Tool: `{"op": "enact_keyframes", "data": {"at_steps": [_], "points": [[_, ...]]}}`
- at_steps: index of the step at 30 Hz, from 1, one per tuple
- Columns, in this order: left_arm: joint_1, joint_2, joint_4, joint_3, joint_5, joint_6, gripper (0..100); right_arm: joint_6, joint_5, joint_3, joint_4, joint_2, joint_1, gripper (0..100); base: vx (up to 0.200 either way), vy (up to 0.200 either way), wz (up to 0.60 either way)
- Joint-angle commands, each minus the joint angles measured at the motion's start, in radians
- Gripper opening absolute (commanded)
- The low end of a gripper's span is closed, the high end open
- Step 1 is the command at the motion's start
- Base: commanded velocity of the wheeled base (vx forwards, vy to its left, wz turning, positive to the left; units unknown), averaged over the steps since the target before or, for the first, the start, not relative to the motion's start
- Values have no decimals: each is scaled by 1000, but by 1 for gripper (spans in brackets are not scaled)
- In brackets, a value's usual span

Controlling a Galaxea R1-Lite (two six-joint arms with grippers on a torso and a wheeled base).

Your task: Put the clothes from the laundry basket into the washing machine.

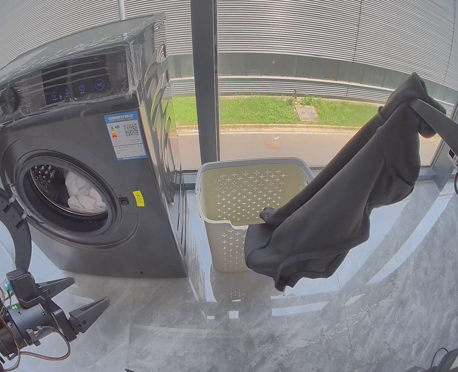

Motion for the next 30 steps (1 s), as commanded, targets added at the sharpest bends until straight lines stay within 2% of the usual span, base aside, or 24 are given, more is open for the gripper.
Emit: {"op": "enact_keyframes", "data": {"at_steps": [1,5,6,7,8,9,11,12,13,15,17,21,22,23,27,30], "points": [[0,-18,3,13,-47,35,100,-3,1,2,0,6,27,0,-200,0,0],[-11,-17,0,13,-87,84,100,-3,6,-5,0,24,56,0,-200,0,0],[-13,-17,0,11,-90,87,100,-3,8,-5,0,25,57,0,-200,0,0],[-43,-17,-5,3,-141,118,100,-3,23,-8,0,39,73,0,0,0,0],[-43,-17,-5,3,-141,118,100,-3,23,-8,0,39,73,0,0,0,0],[-86,-15,-25,-15,-239,176,100,-3,43,-13,0,53,99,0,0,0,0],[-108,-3,-34,-35,-334,245,100,-3,44,-24,0,68,128,0,0,0,0],[-108,-3,-34,-35,-334,245,100,-3,44,-24,0,68,128,0,0,0,0],[-131,26,-32,-52,-406,308,100,-1,44,-54,0,84,140,0,0,0,0],[-172,59,-28,-61,-438,354,100,-1,44,-90,0,99,142,0,0,0,0],[-227,111,-26,-70,-447,397,100,6,46,-126,0,111,148,0,0,0,0],[-287,192,-26,-84,-451,435,100,6,40,-153,0,131,171,0,0,0,0],[-287,192,-26,-84,-451,435,100,6,40,-153,0,131,171,0,0,0,0],[-332,233,-26,-86,-454,452,100,8,37,-168,0,141,183,0,0,0,0],[-352,301,-28,-107,-444,461,100,8,32,-186,0,148,192,0,0,0,0],[-355,362,-37,-175,-431,461,100,9,29,-205,0,150,214,0,0,0,0]]}}
